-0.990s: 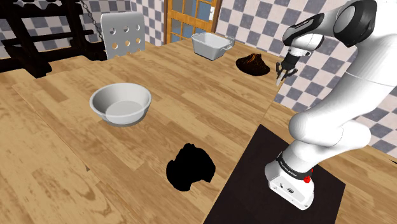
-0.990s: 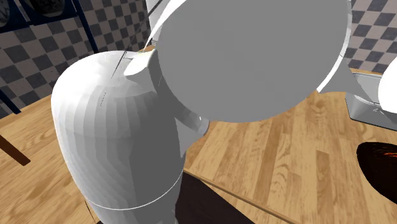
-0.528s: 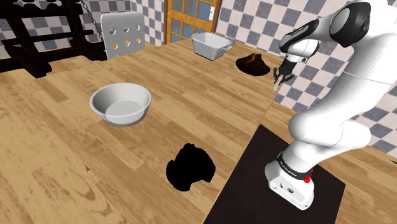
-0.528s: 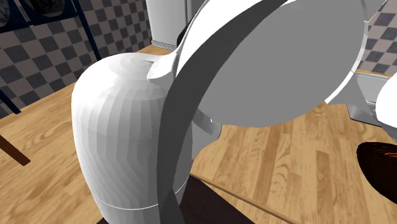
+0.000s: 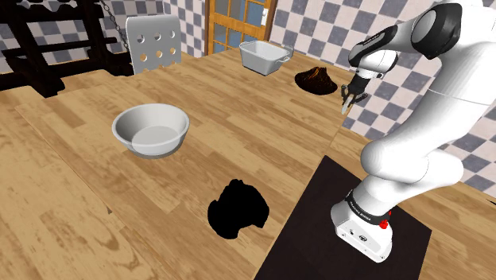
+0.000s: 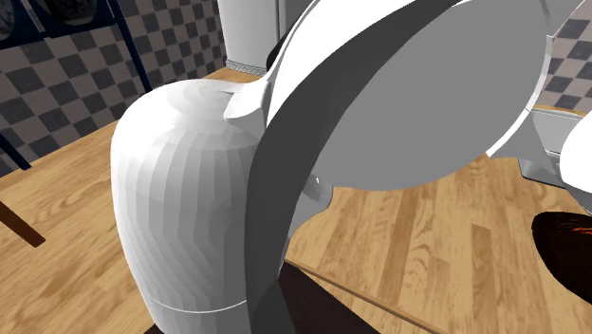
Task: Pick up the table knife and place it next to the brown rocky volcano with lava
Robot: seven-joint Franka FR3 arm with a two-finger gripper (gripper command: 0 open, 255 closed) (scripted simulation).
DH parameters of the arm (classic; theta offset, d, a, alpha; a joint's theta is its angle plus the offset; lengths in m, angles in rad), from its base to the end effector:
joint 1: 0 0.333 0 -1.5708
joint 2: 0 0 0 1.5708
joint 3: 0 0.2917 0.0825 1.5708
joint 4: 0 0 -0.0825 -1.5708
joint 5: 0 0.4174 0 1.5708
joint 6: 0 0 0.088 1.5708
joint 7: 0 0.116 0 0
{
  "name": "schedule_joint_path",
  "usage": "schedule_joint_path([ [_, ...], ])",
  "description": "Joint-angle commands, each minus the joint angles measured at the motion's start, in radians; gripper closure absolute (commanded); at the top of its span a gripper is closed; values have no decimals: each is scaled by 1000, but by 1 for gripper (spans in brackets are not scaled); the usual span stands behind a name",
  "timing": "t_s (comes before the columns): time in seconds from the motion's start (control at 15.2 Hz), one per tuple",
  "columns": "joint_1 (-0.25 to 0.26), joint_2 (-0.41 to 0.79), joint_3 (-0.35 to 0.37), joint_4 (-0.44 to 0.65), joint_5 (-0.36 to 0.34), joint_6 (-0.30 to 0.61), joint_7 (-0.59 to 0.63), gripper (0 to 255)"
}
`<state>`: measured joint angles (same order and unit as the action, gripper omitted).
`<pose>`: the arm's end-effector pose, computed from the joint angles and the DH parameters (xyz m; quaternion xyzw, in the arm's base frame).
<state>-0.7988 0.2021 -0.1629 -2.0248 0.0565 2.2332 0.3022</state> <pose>0.3510 -0.4980 0.2991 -0.7976 0.6032 -0.0064 0.0042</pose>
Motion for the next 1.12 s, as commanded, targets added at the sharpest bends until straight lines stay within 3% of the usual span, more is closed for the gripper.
schedule_joint_path([
  [0.0,0,0,0,0,0,0,0,0],
  [0.33,0,0,0,0,0,0,0,0],
  [0.59,2,-60,-4,57,-15,-115,10,0],
  [1.06,2,-60,-4,57,-15,-115,10,0],
])
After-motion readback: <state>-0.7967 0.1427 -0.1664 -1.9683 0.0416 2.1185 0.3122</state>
